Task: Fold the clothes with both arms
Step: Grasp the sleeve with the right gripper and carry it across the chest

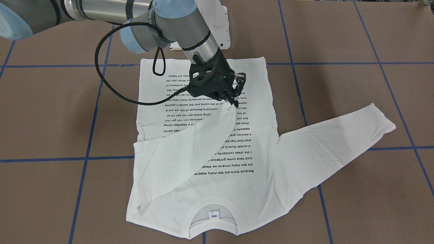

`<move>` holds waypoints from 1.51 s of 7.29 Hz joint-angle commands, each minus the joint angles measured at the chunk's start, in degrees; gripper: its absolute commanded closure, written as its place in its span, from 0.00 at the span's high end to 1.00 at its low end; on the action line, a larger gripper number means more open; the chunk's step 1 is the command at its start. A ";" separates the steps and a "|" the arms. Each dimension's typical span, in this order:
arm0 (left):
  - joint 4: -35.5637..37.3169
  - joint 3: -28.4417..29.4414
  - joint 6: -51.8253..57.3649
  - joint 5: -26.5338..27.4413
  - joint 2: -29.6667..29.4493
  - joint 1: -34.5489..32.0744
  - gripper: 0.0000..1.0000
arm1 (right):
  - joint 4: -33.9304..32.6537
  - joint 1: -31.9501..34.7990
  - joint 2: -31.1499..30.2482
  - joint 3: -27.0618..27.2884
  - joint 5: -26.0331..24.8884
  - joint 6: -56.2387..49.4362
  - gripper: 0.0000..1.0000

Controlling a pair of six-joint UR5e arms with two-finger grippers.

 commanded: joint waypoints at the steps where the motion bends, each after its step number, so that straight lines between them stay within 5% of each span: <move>1: -0.01 -0.08 -0.03 0.02 -0.03 0.00 1.00 | -0.09 -0.78 1.31 -0.53 -0.19 0.23 0.00; 5: -0.01 -0.08 -0.12 0.02 -0.12 0.00 1.00 | 0.52 -2.54 6.07 -7.56 -3.35 1.46 0.00; 9: -0.01 1.06 -0.12 0.02 -1.17 0.00 1.00 | 6.39 -4.03 13.25 -25.61 -4.75 0.85 0.00; 11: -0.18 3.16 -0.12 0.02 -3.10 0.00 1.00 | 8.17 -5.96 13.53 -27.07 -6.59 0.85 0.06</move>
